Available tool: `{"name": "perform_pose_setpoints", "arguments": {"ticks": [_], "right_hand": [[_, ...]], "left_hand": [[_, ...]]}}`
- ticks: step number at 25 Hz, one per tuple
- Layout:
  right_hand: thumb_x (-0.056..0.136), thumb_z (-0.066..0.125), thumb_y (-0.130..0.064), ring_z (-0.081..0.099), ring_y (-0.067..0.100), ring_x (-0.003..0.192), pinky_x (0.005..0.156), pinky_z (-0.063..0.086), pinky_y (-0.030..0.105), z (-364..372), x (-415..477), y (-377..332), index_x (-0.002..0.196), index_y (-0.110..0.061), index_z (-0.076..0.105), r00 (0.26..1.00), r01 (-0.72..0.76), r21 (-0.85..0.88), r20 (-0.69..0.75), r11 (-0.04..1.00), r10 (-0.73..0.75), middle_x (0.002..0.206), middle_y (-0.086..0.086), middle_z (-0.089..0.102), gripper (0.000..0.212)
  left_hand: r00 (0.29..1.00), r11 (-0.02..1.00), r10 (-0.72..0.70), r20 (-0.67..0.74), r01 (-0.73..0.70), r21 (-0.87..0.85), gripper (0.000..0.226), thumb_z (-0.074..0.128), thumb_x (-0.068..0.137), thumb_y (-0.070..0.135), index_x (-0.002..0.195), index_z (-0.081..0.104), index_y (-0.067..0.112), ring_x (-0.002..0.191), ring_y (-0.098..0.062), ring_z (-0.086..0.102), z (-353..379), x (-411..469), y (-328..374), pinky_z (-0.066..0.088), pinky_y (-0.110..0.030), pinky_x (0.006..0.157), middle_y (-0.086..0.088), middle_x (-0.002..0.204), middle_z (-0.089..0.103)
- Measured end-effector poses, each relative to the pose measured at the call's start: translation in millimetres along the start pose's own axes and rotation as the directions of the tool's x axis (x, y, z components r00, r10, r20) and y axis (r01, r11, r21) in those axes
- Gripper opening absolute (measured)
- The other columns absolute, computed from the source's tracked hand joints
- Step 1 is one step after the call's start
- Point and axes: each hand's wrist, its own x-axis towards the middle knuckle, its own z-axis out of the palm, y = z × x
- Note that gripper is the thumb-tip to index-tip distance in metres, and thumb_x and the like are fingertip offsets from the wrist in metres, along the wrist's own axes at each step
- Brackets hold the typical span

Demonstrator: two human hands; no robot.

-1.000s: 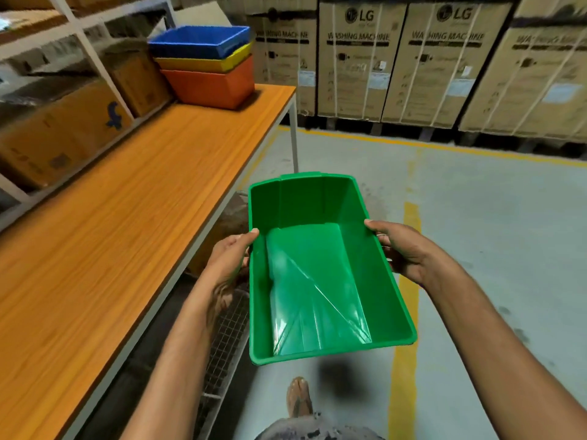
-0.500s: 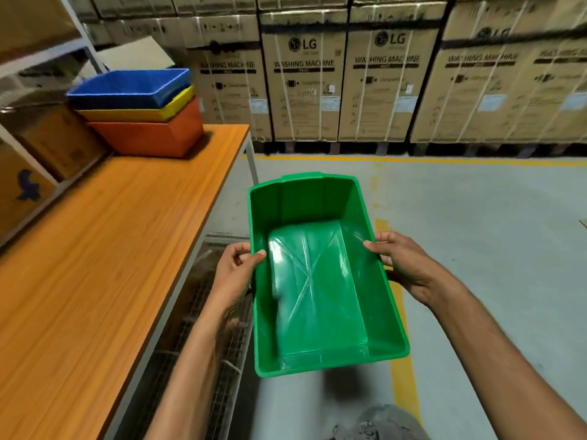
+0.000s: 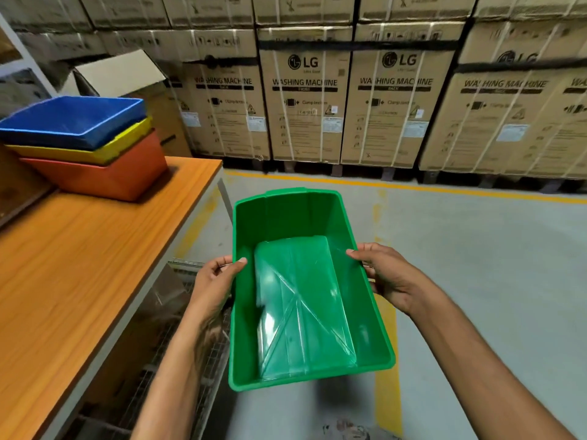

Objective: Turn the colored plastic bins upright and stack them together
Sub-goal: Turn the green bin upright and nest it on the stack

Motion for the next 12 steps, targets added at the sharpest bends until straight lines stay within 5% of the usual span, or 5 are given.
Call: {"name": "perform_pose_setpoints", "arguments": {"ticks": [8, 12], "right_hand": [[0.096, 0.067, -0.015, 0.066, 0.016, 0.076, 0.046, 0.05, 0.019, -5, 134, -89, 0.095, -0.018, 0.065, 0.991, -0.07, -0.024, 0.115, 0.997, 0.073, 0.097, 0.008, 0.076, 0.004], [0.093, 0.071, -0.015, 0.06, 0.019, 0.073, 0.064, 0.044, 0.028, 24, 203, -115, 0.094, -0.016, 0.067, 0.984, -0.084, -0.047, 0.153, 0.995, 0.09, 0.096, 0.014, 0.078, 0.003]], "left_hand": [[0.992, 0.998, -0.032, -0.118, 0.025, -0.062, 0.037, 0.071, 0.094, 0.018, 0.125, 0.063, 0.001, 0.082, -0.012, 0.07, 44, 82, 57, 0.054, -0.012, 0.06, -0.011, 0.11, 0.074], [0.977, 0.99, -0.106, -0.184, 0.086, -0.114, 0.026, 0.075, 0.092, 0.023, 0.112, 0.068, 0.006, 0.081, -0.015, 0.069, 35, 144, 74, 0.057, -0.023, 0.073, -0.014, 0.109, 0.075]]}}
